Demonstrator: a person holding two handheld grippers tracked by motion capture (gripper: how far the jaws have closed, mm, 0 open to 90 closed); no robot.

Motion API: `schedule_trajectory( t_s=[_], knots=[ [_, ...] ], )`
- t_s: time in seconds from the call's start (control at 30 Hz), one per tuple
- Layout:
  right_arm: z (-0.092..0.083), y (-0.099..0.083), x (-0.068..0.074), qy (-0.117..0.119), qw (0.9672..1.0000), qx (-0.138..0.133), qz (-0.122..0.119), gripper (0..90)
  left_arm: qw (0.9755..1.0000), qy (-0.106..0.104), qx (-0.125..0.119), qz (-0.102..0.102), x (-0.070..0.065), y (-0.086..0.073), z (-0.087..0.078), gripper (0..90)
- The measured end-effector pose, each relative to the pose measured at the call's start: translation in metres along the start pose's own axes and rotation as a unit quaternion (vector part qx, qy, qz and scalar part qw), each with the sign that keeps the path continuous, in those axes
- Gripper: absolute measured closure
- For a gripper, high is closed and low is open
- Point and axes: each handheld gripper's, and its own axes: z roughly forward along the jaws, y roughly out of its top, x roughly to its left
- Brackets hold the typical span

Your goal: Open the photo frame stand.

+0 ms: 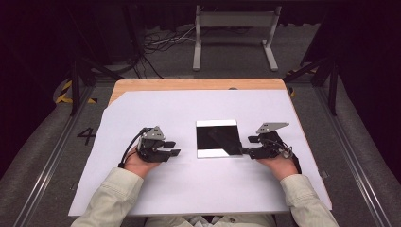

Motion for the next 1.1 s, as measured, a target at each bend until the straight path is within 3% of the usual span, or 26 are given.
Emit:
schedule_trajectory(
  t_s=[0.2,0.5,0.93,1.1],
  knots=[
    [0.002,-0.002,0.003,0.012,0.9992,0.037,-0.009,46.2,1.0,-0.001,0.0,0.001,0.0,0.0,0.001,58.8],
    [0.004,0.0,0.01,0.032,0.9949,0.09,-0.031,66.0,1.0,-0.004,0.003,0.001,0.0,0.0,0.001,58.7],
    [0.005,0.001,0.009,0.031,0.9919,0.118,-0.035,79.5,1.0,-0.003,0.003,-0.002,0.001,0.0,0.001,58.8],
    [0.006,0.004,0.014,0.02,0.9901,0.127,-0.057,85.6,1.0,0.0,0.001,-0.001,0.001,0.0,0.001,58.8]
  ],
)
